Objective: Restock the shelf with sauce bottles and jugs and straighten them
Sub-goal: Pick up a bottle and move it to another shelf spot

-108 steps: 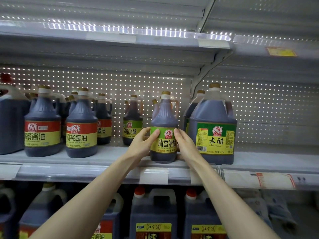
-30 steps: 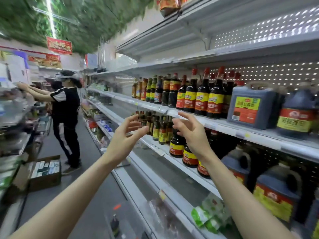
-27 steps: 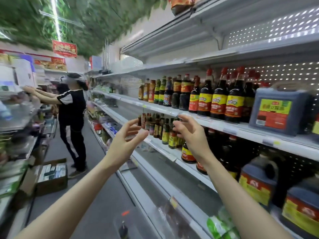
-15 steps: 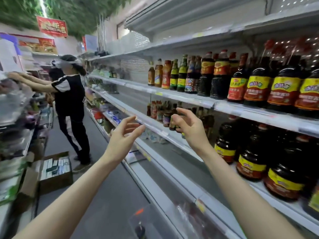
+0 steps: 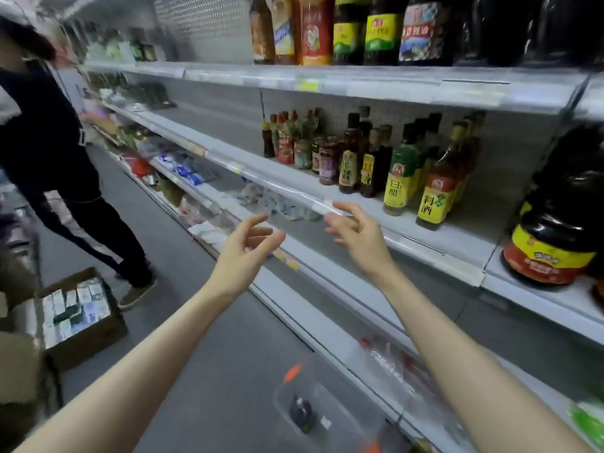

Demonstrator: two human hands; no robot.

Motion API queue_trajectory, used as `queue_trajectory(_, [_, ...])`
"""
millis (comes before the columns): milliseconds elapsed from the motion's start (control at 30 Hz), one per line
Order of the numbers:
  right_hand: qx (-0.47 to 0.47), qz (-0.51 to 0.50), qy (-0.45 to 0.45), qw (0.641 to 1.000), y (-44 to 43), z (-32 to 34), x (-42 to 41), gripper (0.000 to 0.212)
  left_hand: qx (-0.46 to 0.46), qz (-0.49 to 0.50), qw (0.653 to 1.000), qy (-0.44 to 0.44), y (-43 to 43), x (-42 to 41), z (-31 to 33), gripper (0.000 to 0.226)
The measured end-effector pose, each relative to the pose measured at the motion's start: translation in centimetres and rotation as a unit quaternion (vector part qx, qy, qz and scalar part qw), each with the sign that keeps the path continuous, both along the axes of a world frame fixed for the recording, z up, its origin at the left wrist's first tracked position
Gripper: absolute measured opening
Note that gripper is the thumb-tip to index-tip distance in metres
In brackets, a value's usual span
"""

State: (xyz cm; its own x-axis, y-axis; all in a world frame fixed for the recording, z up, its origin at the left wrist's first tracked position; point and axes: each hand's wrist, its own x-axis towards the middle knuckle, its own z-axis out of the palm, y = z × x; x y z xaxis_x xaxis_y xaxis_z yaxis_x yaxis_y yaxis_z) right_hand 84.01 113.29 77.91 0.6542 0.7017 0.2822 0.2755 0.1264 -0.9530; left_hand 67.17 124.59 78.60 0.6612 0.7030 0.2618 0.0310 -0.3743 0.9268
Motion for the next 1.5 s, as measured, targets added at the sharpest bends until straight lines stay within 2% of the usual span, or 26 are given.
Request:
queue_trajectory(167, [-0.068,-0.044,0.055,0.995,6.4,-6.9,3.6,0.03,-0.074,-0.029,0.995,0.056,8.5,5.1,-6.3,0.06])
queue_trajectory(300, [-0.113,-0.086,0.106,0.984,9.4,-12.2,5.9,0.024,-0.119,-0.062,0.986,0.099,13.1,8.4,-12.1,0.051])
queue_trajectory(433, [-0.163,-0.156,0.167,0.96,11.9,-19.6,7.4,0.026,-0.165,-0.121,0.964,0.172,17.3,12.1,-19.8,0.059])
queue_trajectory(633, [-0.213,-0.265,0.271,0.9,14.6,-32.3,7.1,0.02,-0.204,-0.211,0.912,0.286,22.4,15.5,-33.0,0.04])
queue_trajectory(800, [-0.226,-0.331,0.343,0.85,15.6,-42.8,4.9,0.02,-0.228,-0.244,0.876,0.348,23.7,16.2,-43.7,0.025])
queue_trajectory(900, [-0.252,-0.337,0.373,0.827,15.7,-49.8,3.2,0.015,-0.25,-0.237,0.856,0.385,23.6,15.9,-49.9,0.033])
queue_trajectory(967, [-0.264,-0.332,0.397,0.814,15.7,-54.4,2.0,0.023,-0.266,-0.228,0.842,0.409,23.3,15.4,-54.3,0.029])
queue_trajectory(1100, [-0.285,-0.335,0.431,0.788,15.8,-63.5,-0.1,0.024,-0.308,-0.2,0.818,0.442,22.4,14.4,-62.7,0.026])
queue_trajectory(1200, [-0.291,-0.352,0.45,0.768,15.9,-70.3,-1.3,0.025,-0.324,-0.174,0.811,0.455,22.0,13.5,-68.3,0.023])
queue_trajectory(1267, [-0.291,-0.365,0.462,0.754,16.1,-74.3,-2.1,0.01,-0.322,-0.176,0.805,0.466,21.9,12.8,-71.4,0.022])
queue_trajectory(1333, [-0.294,-0.362,0.468,0.751,16.3,-77.5,-2.7,0.015,-0.321,-0.182,0.802,0.47,22.0,12.3,-74.1,0.022])
queue_trajectory(1433, [-0.304,-0.352,0.476,0.746,16.5,-81.3,-3.8,0.008,-0.319,-0.182,0.8,0.474,22.2,11.8,-77.0,0.022])
queue_trajectory(1500, [-0.317,-0.346,0.476,0.744,16.5,-82.9,-4.4,0.016,-0.319,-0.181,0.799,0.476,22.2,11.5,-78.4,0.022])
